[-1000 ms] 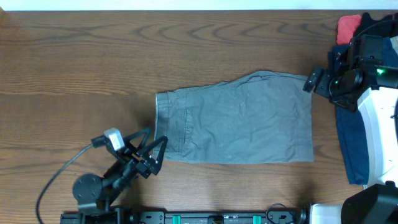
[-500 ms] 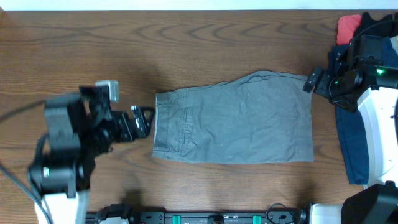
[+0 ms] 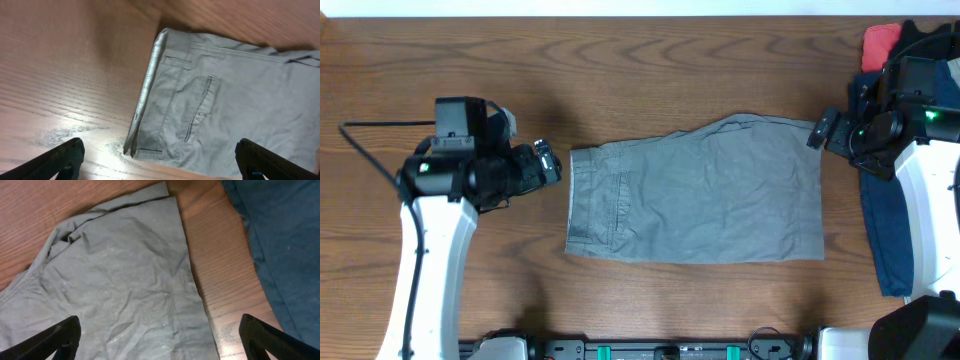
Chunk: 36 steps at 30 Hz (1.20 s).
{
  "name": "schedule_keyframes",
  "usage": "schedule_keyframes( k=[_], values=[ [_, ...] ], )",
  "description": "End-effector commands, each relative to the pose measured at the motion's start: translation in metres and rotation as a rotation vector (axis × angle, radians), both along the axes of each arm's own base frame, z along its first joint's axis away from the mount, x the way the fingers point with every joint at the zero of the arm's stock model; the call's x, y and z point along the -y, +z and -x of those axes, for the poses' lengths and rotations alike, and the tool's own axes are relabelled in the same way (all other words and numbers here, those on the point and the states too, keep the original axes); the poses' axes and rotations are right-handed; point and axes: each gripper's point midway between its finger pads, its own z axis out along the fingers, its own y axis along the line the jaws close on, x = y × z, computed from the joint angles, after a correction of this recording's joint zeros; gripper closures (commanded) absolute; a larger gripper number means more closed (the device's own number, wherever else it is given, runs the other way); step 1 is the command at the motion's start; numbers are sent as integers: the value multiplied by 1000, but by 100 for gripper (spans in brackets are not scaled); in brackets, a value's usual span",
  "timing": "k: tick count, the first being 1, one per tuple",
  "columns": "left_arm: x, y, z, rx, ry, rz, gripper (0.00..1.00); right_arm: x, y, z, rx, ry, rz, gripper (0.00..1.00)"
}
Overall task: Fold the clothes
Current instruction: 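Reach the left gripper to the shorts' left leg hem and grasp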
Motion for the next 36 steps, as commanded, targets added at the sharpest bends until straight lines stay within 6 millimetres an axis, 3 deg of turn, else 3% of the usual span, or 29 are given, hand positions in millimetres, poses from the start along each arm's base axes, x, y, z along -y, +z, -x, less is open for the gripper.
schedule_keyframes(
  k=[1, 3, 9, 20, 28, 36],
  values=[
    [-2, -16, -5, -67, 52, 5, 1, 2, 2, -1, 7, 1, 12, 1],
    [1, -29, -6, -112, 27, 11, 3, 2, 2, -1, 7, 1, 12, 1],
    [32, -59, -7, -189, -178, 165, 4, 2, 2, -1, 6, 1, 13, 1],
    [36, -115, -6, -312, -303, 188, 3, 2, 2, -1, 7, 1, 12, 1],
    [54, -127, -5, -314, -400, 305, 4, 2, 2, -1, 6, 1, 13, 1],
    [54, -147, -1, -340, -458, 309, 3, 2, 2, -1, 7, 1, 12, 1]
  ],
)
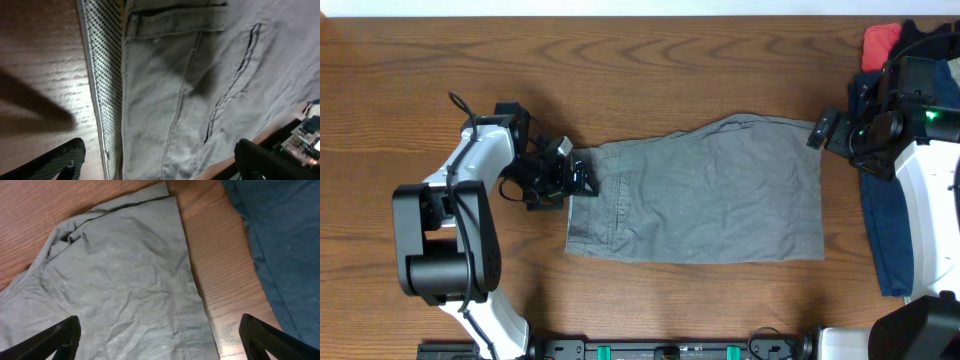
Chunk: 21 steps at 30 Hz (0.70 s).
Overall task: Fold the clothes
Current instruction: 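Reach the left gripper to the shorts' left leg hem and grasp, then lift the left leg end and fold it rightward over the shorts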
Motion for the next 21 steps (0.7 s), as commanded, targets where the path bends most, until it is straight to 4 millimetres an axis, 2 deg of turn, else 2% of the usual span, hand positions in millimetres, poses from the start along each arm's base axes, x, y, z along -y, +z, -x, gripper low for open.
schedule_keyframes(
  k=[1, 4, 7, 14, 16, 18, 21],
  values=[
    [4, -8, 2, 6, -56, 30, 4, 2, 2, -1, 7, 1, 12, 1],
    [4, -16, 3, -13, -60, 33, 4, 2, 2, -1, 6, 1, 13, 1],
    [5, -23, 6, -42, -57, 44, 11, 2, 2, -1, 7, 1, 12, 1],
    [19, -28, 18, -84, -35, 134, 20, 2, 2, -1, 7, 1, 12, 1],
    [18, -30, 20, -88, -35, 133, 28, 2, 2, -1, 7, 1, 12, 1],
    [18, -34, 24, -89, -34, 132, 46, 2, 2, -1, 6, 1, 13, 1],
    [18, -37, 26, -89, -35, 131, 61, 2, 2, -1, 6, 1, 13, 1]
  ],
)
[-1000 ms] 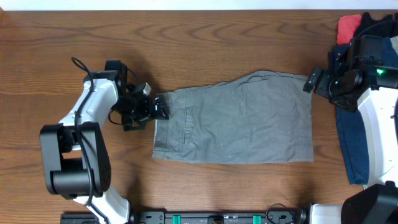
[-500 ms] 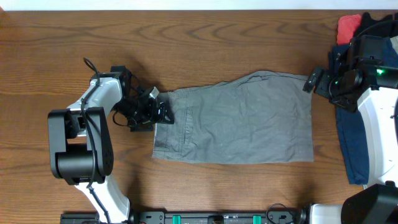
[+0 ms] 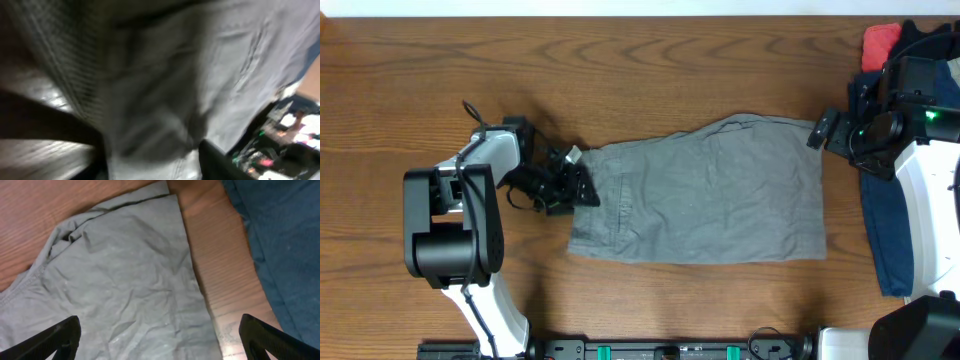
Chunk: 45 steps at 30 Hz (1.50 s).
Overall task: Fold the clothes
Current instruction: 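Lift the left leg end and fold it rightward over the shorts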
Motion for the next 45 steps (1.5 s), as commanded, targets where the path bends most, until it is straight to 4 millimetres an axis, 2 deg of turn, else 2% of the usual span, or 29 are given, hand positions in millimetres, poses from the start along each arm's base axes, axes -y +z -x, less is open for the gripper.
schedule_keyframes(
  k=[1, 4, 9, 12, 16, 19, 21, 26, 30, 34, 39, 45],
  values=[
    [-2, -17, 15, -46, -25, -25, 68, 2, 2, -1, 6, 1, 12, 1],
    [-8, -22, 15, -74, -1, -76, 94, 2, 2, -1, 7, 1, 12, 1],
    [-37, -35, 18, -170, 83, -296, 94, 2, 2, -1, 6, 1, 13, 1],
    [-55, -29, 16, -213, 126, -407, 94, 2, 2, -1, 6, 1, 13, 1],
    [-81, -4, 8, -240, 192, -546, 94, 2, 2, -1, 7, 1, 12, 1],
    [-97, 27, 1, -216, 221, -635, 94, 2, 2, -1, 6, 1, 12, 1],
    [-104, 56, -4, -179, 234, -682, 94, 2, 2, -1, 6, 1, 12, 1],
    [-106, 134, -2, -88, 252, -687, 94, 2, 2, -1, 6, 1, 13, 1],
    [-107, 176, 10, -34, 251, -690, 94, 2, 2, -1, 7, 1, 12, 1],
    [-102, 198, 19, 31, 261, -680, 94, 2, 2, -1, 6, 1, 12, 1],
    [-73, 217, 26, 128, 216, -617, 94, 2, 2, -1, 7, 1, 12, 1],
    [-33, 218, 27, 191, 116, -597, 94, 1, 2, -1, 7, 2, 12, 1]
  ],
)
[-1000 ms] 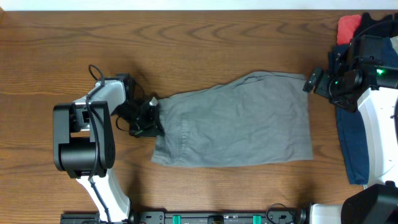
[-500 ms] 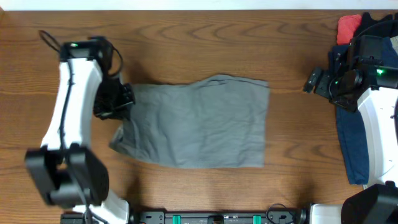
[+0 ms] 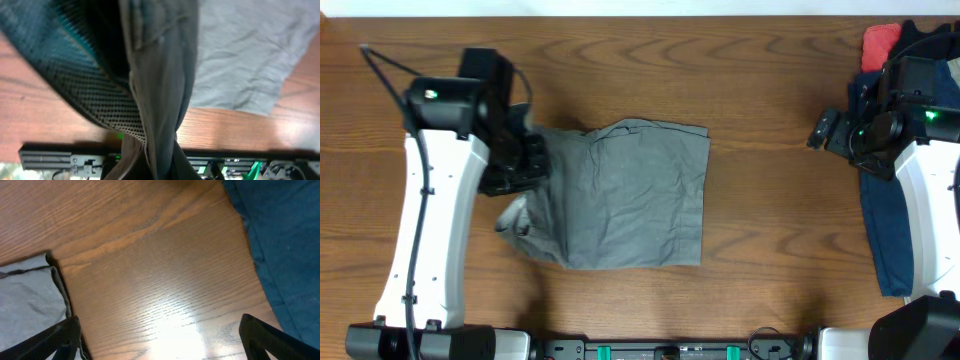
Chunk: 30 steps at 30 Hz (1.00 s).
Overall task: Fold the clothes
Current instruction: 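Lift the left leg end and fold it rightward over the shorts, then press the folded shorts flat with the left gripper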
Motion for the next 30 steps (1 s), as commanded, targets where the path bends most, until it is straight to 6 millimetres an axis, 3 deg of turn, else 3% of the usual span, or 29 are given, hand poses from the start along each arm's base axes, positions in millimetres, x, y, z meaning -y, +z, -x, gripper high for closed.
schedule_keyframes(
  k=[1, 12, 18, 24, 30],
  values=[
    [24, 2, 1, 20, -36, 20, 94, 1, 2, -1, 7, 2, 12, 1],
    [102, -26, -2, 89, -203, 57, 94, 1, 2, -1, 7, 2, 12, 1],
    [132, -40, 2, 122, -296, 75, 94, 1, 2, -1, 6, 2, 12, 1],
    [150, -59, 8, 137, -363, 84, 94, 1, 2, -1, 7, 2, 12, 1],
    [152, -88, 11, 130, -400, 78, 94, 1, 2, -1, 7, 2, 12, 1]
  ],
)
